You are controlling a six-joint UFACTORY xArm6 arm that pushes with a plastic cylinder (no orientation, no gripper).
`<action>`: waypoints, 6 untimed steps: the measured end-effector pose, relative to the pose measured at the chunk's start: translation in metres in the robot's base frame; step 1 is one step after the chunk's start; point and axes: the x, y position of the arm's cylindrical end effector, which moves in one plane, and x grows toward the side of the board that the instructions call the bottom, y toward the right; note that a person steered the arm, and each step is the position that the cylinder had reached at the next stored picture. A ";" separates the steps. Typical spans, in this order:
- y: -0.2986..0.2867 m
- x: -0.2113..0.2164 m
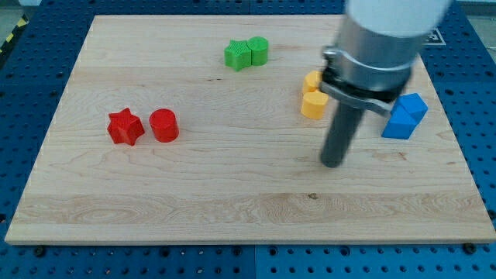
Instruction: Separate the green star and green circle
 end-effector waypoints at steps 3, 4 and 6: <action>-0.088 -0.122; -0.091 -0.155; -0.096 -0.222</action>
